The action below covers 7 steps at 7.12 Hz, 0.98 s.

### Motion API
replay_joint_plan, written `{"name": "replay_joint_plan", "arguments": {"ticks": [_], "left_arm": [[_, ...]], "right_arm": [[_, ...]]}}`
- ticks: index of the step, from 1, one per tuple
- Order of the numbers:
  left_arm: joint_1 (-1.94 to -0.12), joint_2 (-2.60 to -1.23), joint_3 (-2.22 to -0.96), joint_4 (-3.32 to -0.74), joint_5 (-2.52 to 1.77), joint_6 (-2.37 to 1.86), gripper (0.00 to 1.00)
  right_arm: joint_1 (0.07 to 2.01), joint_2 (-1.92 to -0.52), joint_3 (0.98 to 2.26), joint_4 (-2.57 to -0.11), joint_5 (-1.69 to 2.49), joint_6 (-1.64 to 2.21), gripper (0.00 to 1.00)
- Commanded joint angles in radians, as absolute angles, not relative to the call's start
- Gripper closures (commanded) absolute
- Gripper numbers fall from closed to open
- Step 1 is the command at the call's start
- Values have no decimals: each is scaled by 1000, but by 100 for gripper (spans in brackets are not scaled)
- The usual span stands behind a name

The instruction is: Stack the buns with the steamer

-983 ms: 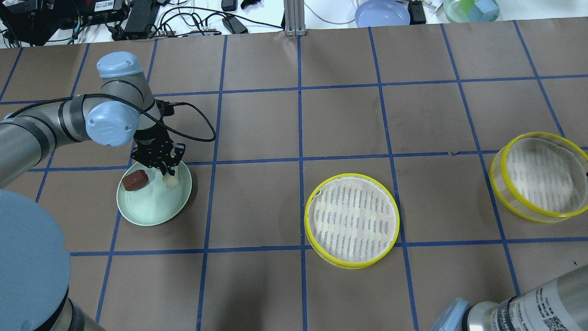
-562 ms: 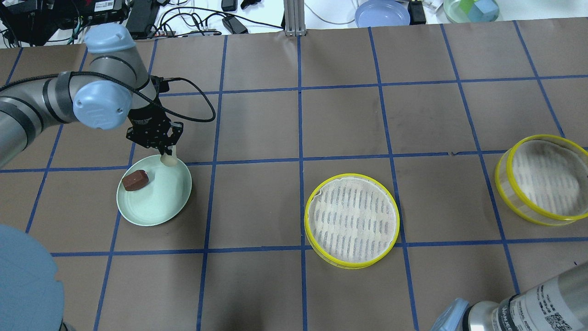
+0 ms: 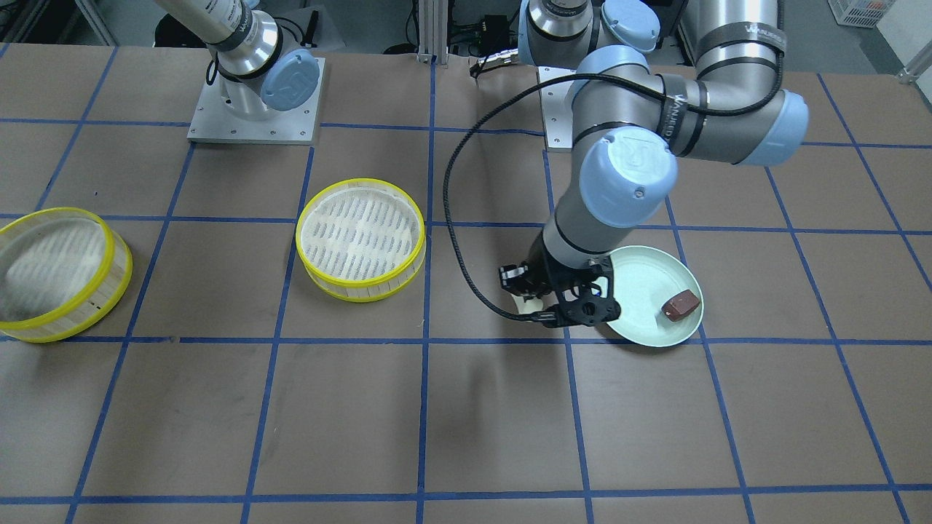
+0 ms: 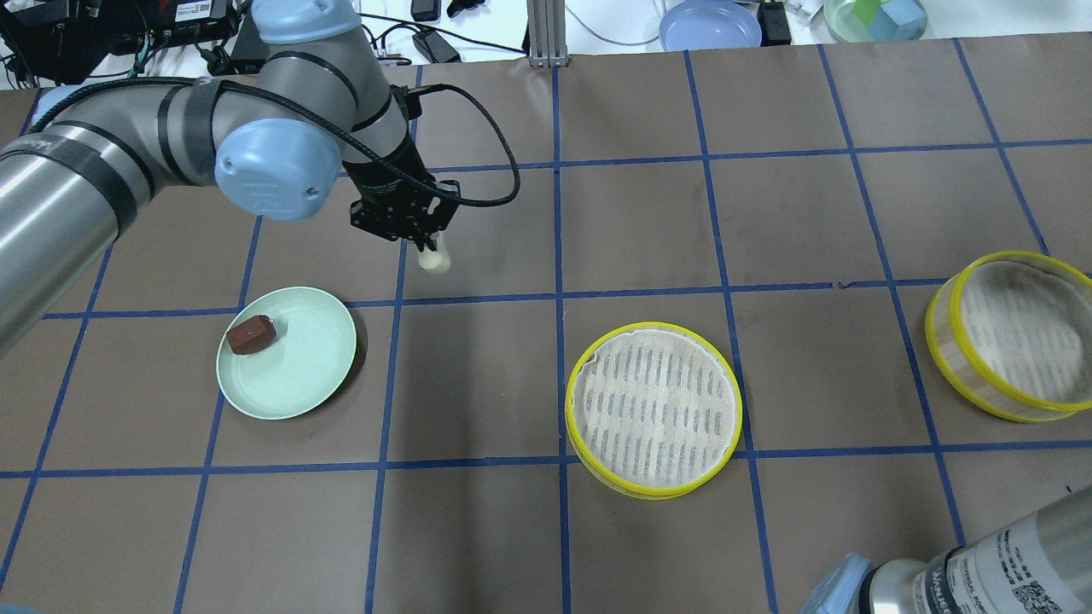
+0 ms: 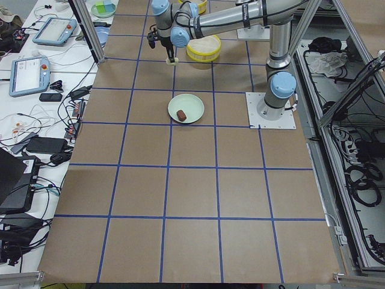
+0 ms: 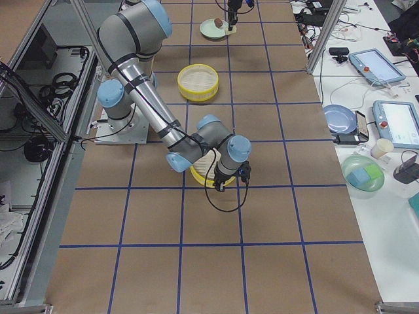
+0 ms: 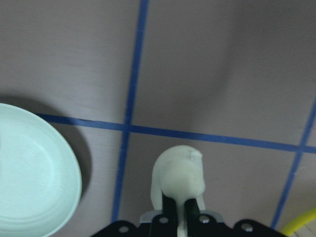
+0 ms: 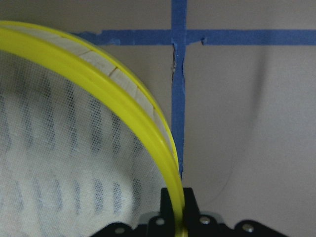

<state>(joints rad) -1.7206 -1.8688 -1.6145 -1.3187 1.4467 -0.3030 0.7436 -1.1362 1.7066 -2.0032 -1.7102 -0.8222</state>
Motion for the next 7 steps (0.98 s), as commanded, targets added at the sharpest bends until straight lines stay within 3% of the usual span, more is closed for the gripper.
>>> {"name": "replay_joint_plan", "arguments": {"ticks": [1, 4, 7], "left_arm": [[-1854, -1884, -1630, -1260, 1302, -379, 100], [-1992, -1910, -1724, -1181, 1250, -463, 100], [-2019, -1919, -1755, -1178, 1265, -511, 99]], "right_arm": [[755, -1245, 1686, -1956, -1710, -831, 100], [800, -1333, 1683, -1835, -1681, -838, 100], [960, -1445, 1686, -1660, -1698, -700, 100]]}}
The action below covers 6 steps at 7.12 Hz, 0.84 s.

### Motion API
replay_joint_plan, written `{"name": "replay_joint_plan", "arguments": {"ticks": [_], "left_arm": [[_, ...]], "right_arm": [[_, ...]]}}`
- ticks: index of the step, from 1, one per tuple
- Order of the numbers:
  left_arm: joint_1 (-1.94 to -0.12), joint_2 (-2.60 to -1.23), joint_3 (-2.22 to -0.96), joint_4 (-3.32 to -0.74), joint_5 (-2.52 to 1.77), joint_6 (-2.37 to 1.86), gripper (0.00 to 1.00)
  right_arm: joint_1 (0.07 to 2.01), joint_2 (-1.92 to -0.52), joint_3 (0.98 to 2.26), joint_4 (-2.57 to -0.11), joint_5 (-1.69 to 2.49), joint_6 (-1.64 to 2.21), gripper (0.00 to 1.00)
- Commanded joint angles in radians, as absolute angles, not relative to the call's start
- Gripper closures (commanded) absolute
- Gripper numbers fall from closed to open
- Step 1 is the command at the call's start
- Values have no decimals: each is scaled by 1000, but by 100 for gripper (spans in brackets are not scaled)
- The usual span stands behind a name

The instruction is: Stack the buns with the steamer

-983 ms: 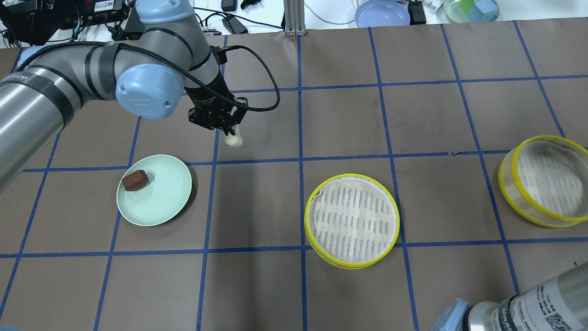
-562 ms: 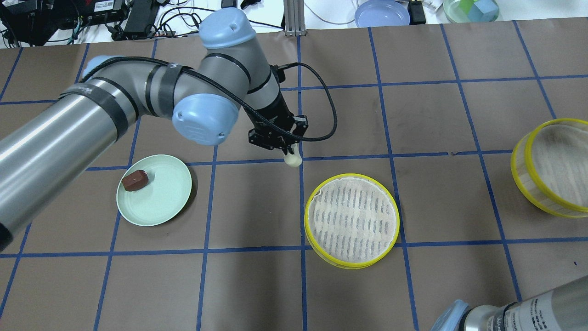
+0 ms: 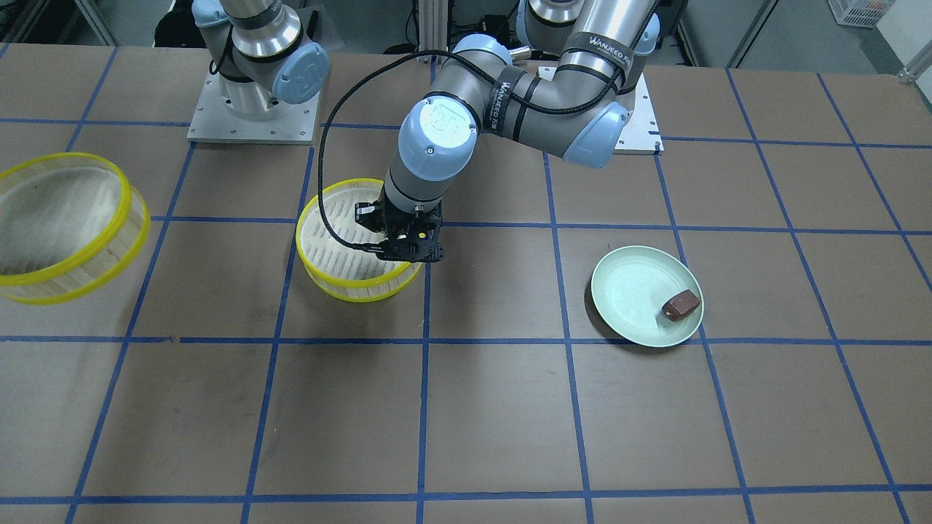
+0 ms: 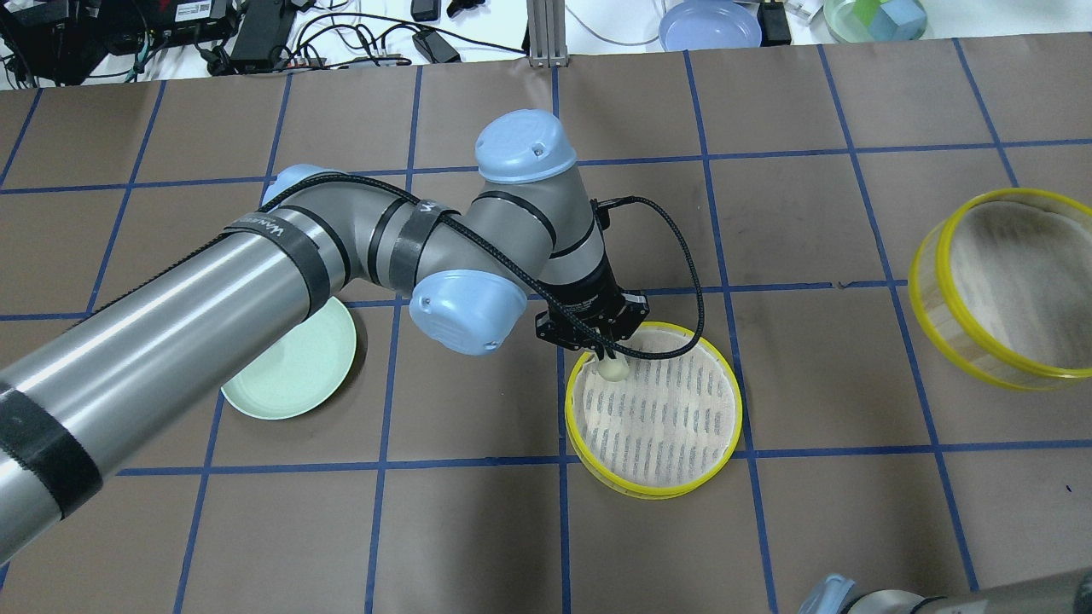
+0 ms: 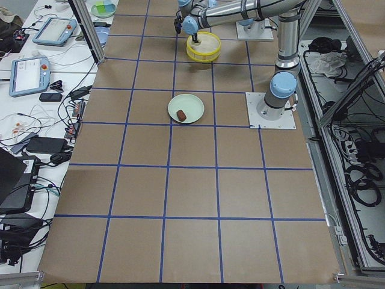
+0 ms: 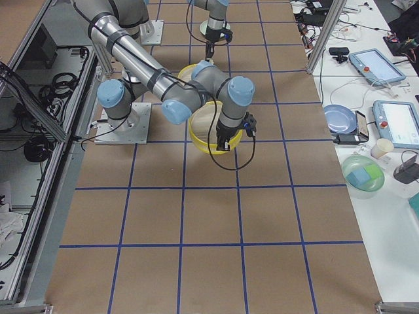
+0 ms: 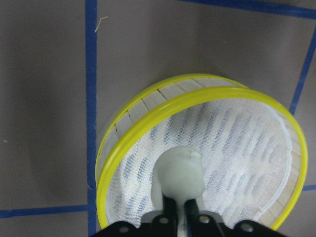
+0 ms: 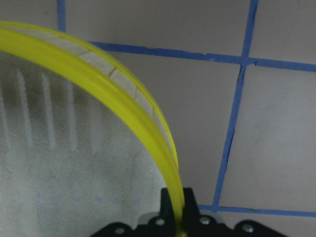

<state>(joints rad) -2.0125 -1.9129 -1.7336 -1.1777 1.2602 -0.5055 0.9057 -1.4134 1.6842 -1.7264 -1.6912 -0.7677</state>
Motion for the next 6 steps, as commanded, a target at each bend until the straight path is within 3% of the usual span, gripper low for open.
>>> {"name": "replay_joint_plan", "arguments": {"ticks": [1, 2, 3, 6], "left_arm": [[-2019, -1922, -1773, -1178, 1281, -509, 42], [-2020, -1922, -1773, -1178, 1317, -515, 9], [-2022, -1921, -1763, -1175, 1316, -541, 0], [-2020, -1919, -1755, -1167, 1309, -557, 0]], "right_arm": [[983, -1481, 1703, -1637, -1697, -610, 100], [1026, -1506, 1715, -1634, -1697, -519, 100], [1098, -1534, 1732, -1632, -1698, -409, 100], [1175, -1614, 1850, -1635, -1689, -296, 100]]}}
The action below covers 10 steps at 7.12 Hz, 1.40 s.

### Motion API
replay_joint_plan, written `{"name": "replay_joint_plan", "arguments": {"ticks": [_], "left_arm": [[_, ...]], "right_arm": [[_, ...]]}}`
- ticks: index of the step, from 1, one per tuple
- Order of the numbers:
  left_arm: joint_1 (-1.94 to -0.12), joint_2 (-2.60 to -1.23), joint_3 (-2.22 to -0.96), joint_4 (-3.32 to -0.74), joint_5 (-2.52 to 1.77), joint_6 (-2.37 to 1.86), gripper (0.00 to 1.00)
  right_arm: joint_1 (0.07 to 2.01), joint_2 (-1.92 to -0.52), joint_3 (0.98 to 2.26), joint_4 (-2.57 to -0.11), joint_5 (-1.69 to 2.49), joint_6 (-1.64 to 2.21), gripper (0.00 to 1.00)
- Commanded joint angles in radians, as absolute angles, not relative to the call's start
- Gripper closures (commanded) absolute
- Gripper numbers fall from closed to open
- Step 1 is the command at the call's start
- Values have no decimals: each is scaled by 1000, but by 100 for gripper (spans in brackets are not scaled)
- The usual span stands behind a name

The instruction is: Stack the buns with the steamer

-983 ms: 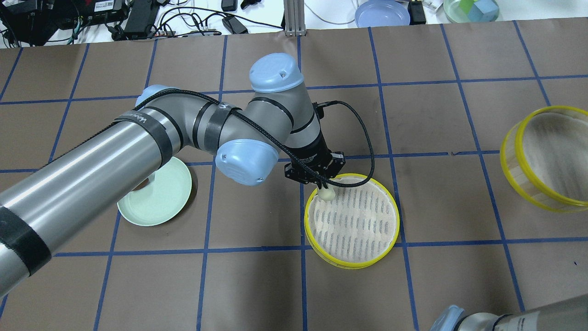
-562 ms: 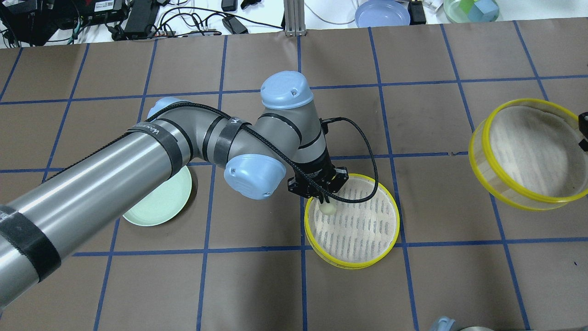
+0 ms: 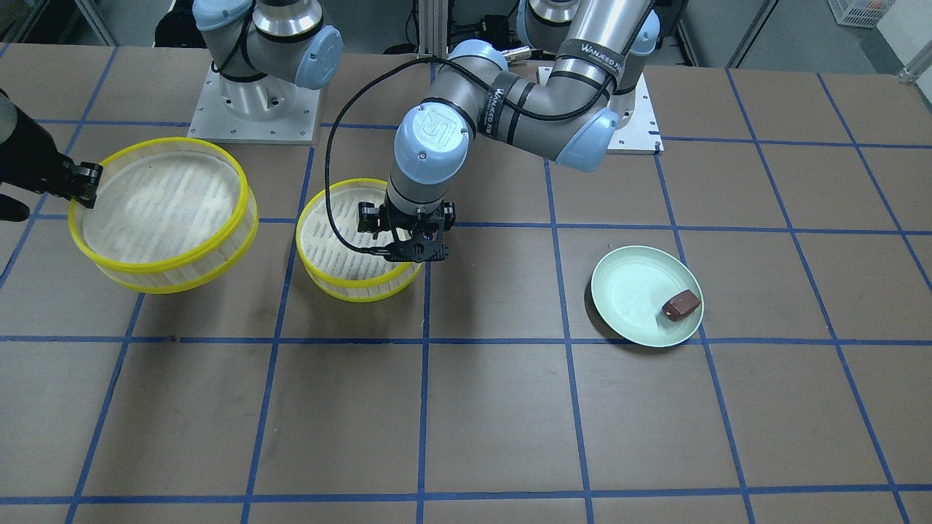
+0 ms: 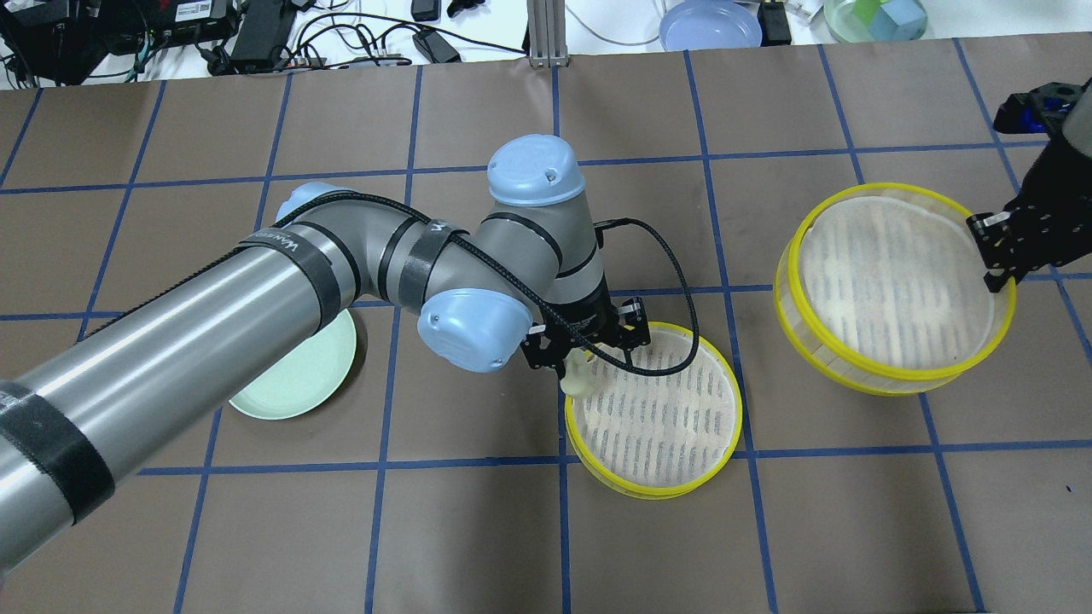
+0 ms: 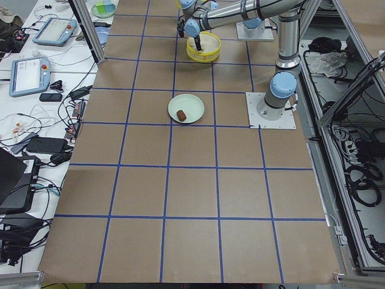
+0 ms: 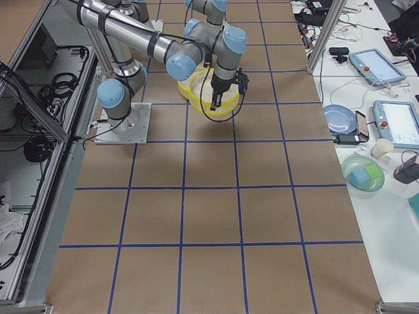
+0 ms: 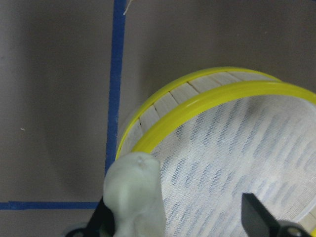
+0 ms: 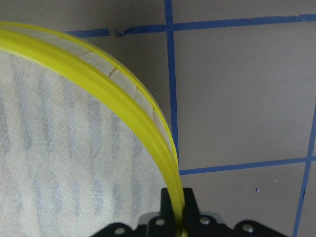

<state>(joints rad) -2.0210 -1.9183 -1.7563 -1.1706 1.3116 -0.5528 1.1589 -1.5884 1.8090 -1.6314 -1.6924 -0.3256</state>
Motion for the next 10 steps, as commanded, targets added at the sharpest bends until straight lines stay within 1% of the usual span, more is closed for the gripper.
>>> {"name": "replay_joint_plan", "arguments": {"ticks": [1, 4, 6, 8, 10], "left_arm": [[-2022, -1919, -1755, -1166, 1305, -557, 0], [-2072, -1902, -1753, -1163, 1301, -633, 0], [-2053, -1878, -1726, -1179, 1324, -621, 0], [-1944, -1843, -1625, -1317, 1498, -553, 0], [-1721, -1801, -1580, -1385, 1598, -210, 0]], "right_arm": [[1177, -1617, 1853, -1634, -1687, -279, 100], [1196, -1617, 1853, -1632, -1700, -267, 100], [1197, -1617, 1853, -1632, -1698, -265, 100], [1227, -1620, 1859, -1628, -1681, -163, 100], [1384, -1606, 1905, -1628, -1655, -9, 100]]}}
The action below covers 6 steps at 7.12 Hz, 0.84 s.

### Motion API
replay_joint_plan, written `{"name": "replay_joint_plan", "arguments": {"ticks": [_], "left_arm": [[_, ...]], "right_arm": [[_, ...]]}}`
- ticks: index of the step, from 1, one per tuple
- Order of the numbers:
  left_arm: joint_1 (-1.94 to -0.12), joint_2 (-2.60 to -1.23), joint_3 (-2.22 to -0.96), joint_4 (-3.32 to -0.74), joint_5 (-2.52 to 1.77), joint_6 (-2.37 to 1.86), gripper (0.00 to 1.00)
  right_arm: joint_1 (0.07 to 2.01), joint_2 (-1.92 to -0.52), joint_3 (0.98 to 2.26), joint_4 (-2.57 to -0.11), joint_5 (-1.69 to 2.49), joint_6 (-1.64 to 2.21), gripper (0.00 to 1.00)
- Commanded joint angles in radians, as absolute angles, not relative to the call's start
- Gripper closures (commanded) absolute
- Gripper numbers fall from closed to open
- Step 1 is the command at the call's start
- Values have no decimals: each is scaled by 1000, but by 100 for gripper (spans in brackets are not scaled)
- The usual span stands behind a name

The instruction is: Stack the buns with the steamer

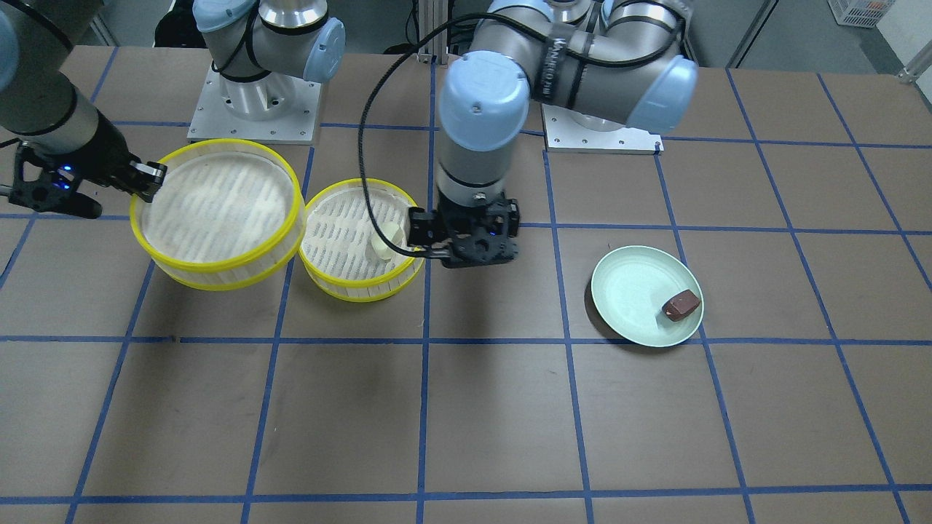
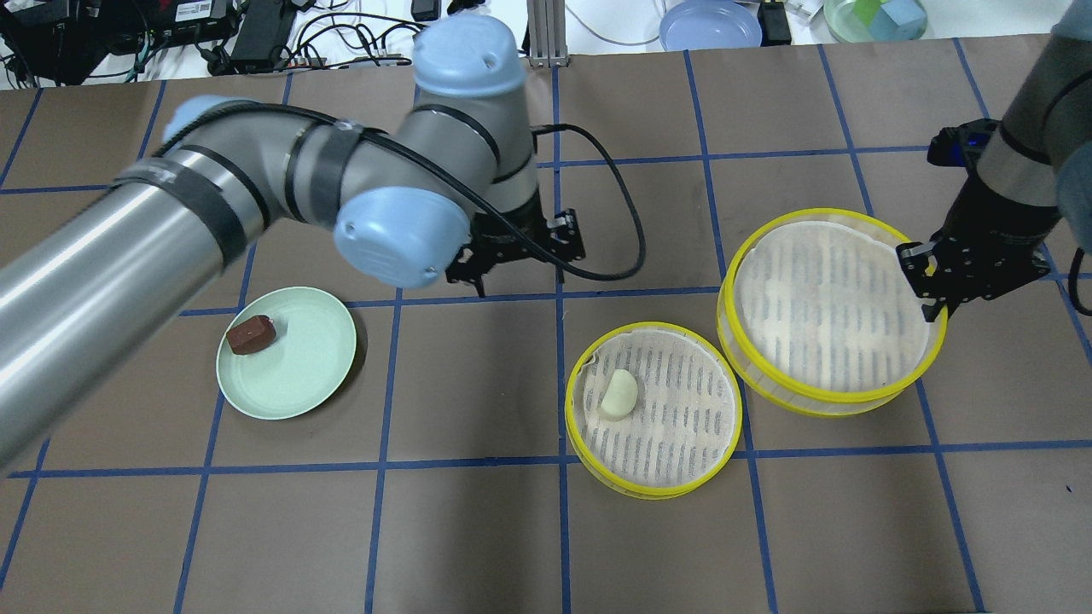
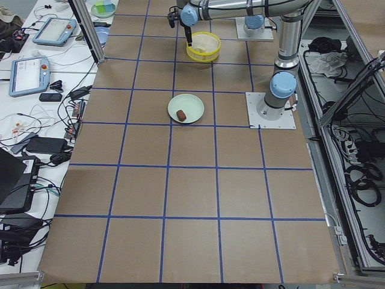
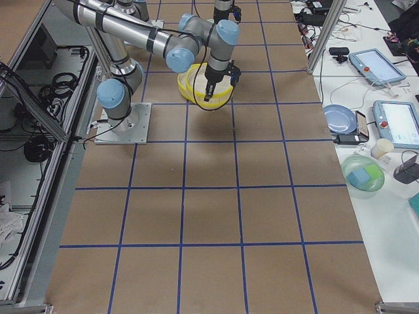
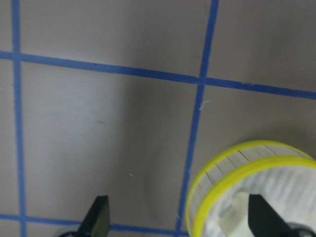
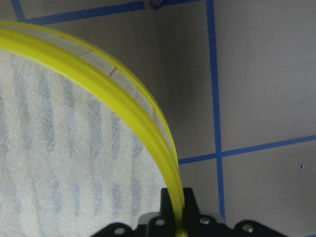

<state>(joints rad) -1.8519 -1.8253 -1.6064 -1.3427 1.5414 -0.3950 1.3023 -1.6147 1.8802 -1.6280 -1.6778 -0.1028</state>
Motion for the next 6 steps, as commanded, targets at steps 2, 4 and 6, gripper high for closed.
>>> {"name": "replay_joint_plan", "arguments": {"ticks": [2, 4, 6], "left_arm": [[-1497, -1790, -1582, -1390, 1681, 132, 0], [-1349, -1822, -1600, -1362, 1704, 378, 0], [-1318, -1870, -1676, -1263, 1706, 471, 0]], "right_arm": [[1524, -1560, 1940, -1660, -1586, 145, 100], [1647, -1488, 1971, -1784, -1604, 205, 100], [1652, -1485, 1996, -1784, -1606, 117, 100]]}}
